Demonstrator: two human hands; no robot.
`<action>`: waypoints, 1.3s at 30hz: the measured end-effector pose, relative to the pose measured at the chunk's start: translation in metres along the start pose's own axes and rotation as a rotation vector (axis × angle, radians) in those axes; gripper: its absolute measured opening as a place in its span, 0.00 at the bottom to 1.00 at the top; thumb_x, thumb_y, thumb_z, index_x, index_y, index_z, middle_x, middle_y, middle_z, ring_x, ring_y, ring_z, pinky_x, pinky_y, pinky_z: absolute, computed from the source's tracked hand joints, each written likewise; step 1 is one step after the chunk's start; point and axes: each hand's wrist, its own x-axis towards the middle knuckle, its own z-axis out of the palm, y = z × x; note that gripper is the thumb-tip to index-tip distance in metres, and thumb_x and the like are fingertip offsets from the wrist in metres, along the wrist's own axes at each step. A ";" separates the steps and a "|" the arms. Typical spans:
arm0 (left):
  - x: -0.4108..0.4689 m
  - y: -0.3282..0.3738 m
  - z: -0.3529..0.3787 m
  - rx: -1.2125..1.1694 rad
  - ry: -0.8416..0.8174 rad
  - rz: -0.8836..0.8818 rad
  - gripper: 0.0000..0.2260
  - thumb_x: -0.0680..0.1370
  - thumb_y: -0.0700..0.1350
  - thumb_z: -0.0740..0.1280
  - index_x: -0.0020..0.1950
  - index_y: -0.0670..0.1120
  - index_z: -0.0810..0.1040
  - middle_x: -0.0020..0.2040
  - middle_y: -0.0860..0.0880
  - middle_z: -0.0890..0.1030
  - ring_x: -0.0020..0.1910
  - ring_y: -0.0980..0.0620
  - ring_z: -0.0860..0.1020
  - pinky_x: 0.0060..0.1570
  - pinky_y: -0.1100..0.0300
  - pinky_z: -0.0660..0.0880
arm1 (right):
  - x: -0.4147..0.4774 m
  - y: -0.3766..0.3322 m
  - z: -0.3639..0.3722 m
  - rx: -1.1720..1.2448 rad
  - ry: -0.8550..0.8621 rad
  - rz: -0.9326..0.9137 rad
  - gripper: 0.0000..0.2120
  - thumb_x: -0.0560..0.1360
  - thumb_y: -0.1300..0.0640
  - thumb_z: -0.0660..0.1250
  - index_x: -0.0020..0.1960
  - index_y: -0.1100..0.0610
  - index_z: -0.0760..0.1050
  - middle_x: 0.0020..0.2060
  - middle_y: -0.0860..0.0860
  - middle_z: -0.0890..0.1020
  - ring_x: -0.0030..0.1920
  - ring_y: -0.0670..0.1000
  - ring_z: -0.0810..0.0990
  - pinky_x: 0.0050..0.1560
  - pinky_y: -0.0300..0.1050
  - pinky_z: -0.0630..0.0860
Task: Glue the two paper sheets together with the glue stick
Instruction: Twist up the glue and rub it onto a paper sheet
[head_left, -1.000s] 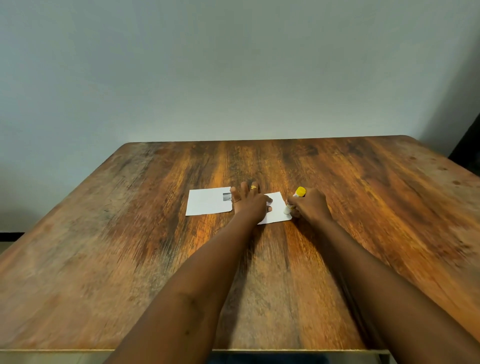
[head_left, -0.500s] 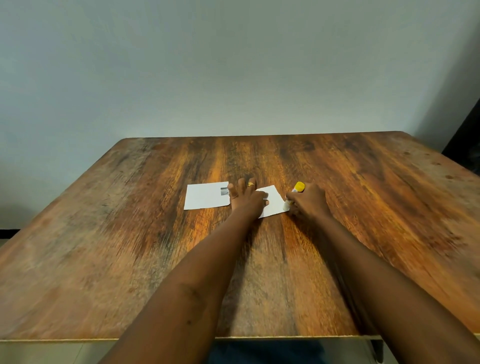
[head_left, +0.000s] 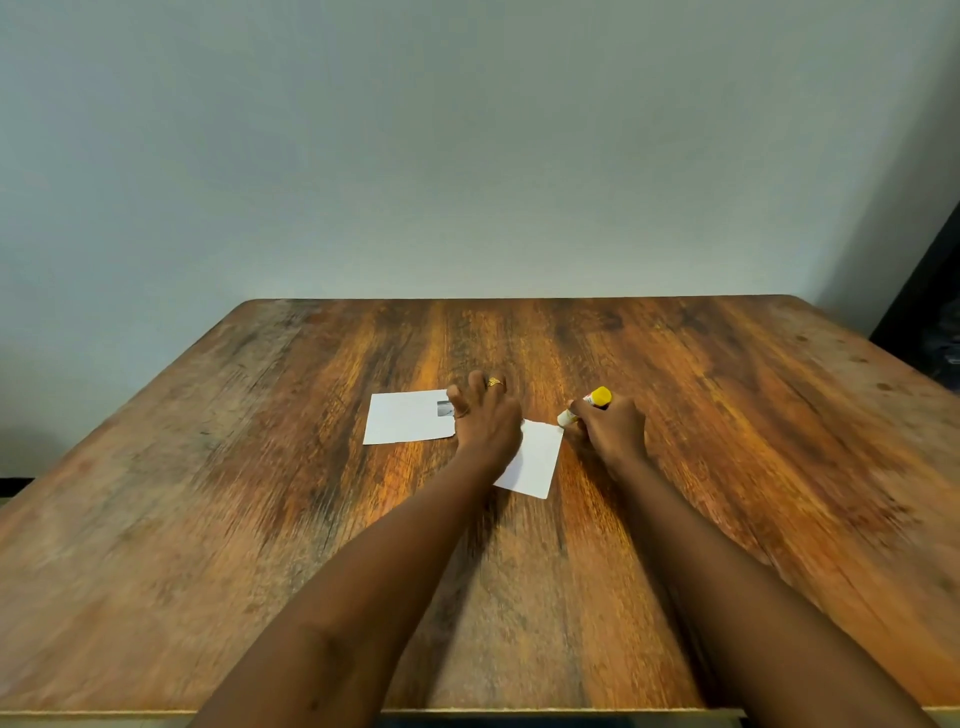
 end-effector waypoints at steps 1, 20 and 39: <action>0.001 -0.001 -0.001 -0.009 -0.016 0.025 0.13 0.76 0.45 0.66 0.59 0.46 0.78 0.67 0.47 0.70 0.66 0.43 0.60 0.60 0.44 0.57 | 0.000 0.000 0.001 0.004 -0.002 -0.002 0.14 0.72 0.55 0.69 0.30 0.50 0.71 0.28 0.47 0.77 0.33 0.53 0.79 0.35 0.42 0.73; 0.001 0.004 0.006 -0.122 -0.223 -0.002 0.20 0.73 0.60 0.66 0.61 0.53 0.79 0.72 0.48 0.64 0.71 0.40 0.55 0.66 0.35 0.52 | 0.024 -0.001 0.013 -0.020 -0.035 -0.006 0.13 0.72 0.56 0.68 0.31 0.51 0.70 0.30 0.49 0.77 0.36 0.53 0.78 0.38 0.46 0.75; -0.002 0.000 0.006 -0.149 -0.242 -0.054 0.16 0.75 0.55 0.65 0.62 0.55 0.78 0.72 0.49 0.61 0.70 0.41 0.55 0.64 0.41 0.55 | 0.030 0.002 0.027 -0.125 -0.067 -0.090 0.10 0.73 0.58 0.68 0.35 0.62 0.75 0.34 0.59 0.81 0.36 0.57 0.78 0.40 0.49 0.76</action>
